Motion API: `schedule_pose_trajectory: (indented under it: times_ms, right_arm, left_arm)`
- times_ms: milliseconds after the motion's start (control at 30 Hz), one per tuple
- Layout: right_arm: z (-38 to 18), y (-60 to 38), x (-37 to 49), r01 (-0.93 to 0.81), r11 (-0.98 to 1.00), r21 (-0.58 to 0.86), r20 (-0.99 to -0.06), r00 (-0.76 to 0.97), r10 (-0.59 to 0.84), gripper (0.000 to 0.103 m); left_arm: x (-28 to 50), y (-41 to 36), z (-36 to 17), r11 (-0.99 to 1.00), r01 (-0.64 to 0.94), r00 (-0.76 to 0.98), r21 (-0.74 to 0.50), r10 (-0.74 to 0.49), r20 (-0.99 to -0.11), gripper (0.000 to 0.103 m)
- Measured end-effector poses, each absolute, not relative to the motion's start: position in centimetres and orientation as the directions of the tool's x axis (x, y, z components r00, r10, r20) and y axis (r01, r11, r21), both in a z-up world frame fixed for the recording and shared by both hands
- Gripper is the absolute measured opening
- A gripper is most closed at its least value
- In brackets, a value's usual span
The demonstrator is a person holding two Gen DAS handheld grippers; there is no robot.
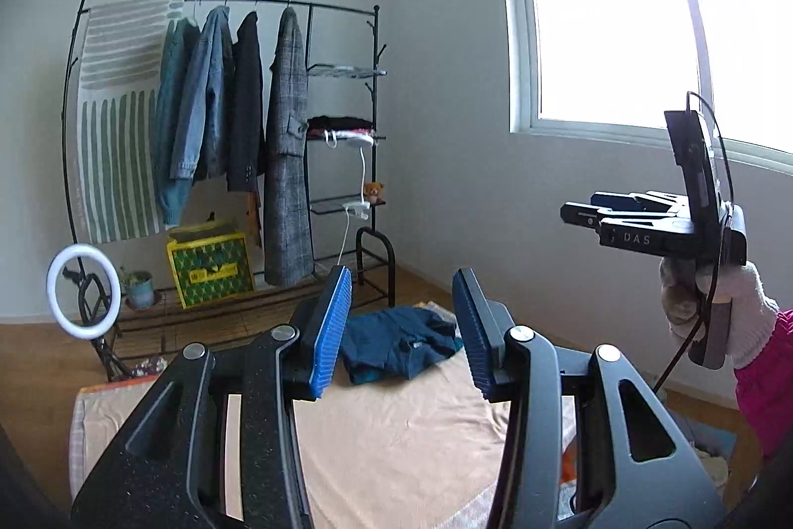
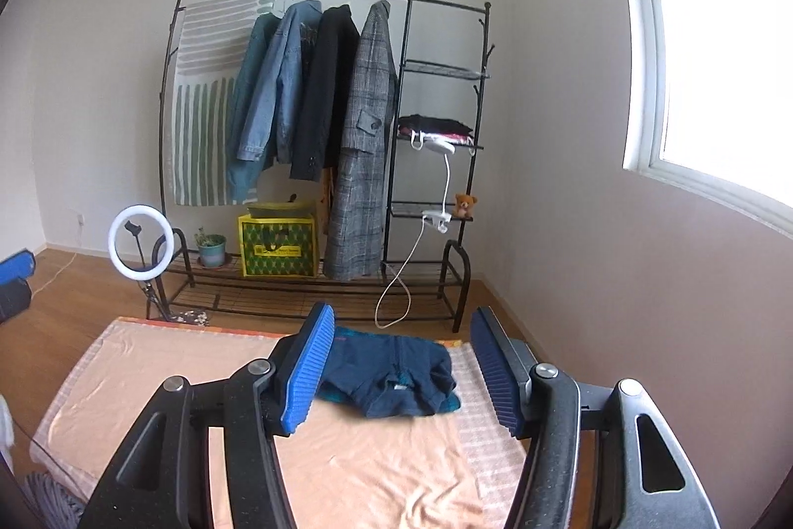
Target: Fold large clothes
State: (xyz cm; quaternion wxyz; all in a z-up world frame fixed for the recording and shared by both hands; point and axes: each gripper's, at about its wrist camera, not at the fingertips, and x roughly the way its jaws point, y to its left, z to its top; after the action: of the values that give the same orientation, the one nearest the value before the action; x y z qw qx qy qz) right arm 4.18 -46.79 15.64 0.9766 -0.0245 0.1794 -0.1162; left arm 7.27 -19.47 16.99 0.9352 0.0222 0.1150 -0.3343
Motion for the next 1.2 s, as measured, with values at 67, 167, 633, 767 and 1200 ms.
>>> schedule_pose_trajectory:
  times_ms: [67, 167, 633, 767, 1200]
  right_arm:
    - [15.0, -46.1, 3.6, 0.227, 0.97, -0.085, -0.34, 0.909, -0.243, 0.066]
    - [13.8, -45.4, 2.8, 0.257, 0.965, -0.059, -0.328, 0.907, -0.262, 0.084]
    - [5.8, -43.2, 4.4, 0.322, 0.946, -0.033, -0.334, 0.889, -0.315, 0.103]
    - [4.2, -43.6, 5.9, 0.342, 0.939, -0.022, -0.336, 0.882, -0.33, 0.103]
    - [-1.9, -44.0, 10.3, 0.345, 0.939, -0.003, -0.377, 0.869, -0.32, 0.103]
  left_arm:
    - [7.3, -19.1, 15.8, 0.777, 0.629, 0.746, -0.039, -0.617, -0.252, 0.045]
    - [7.6, -18.9, 13.6, 0.78, 0.625, 0.737, -0.041, -0.607, -0.297, 0.052]
    - [10.7, -17.6, 7.0, 0.816, 0.576, 0.771, -0.056, -0.564, -0.295, 0.103]
    - [11.8, -17.7, 5.5, 0.828, 0.559, 0.773, -0.056, -0.544, -0.327, 0.103]
    - [15.9, -18.5, -0.3, 0.849, 0.519, 0.757, -0.097, -0.51, -0.408, 0.103]
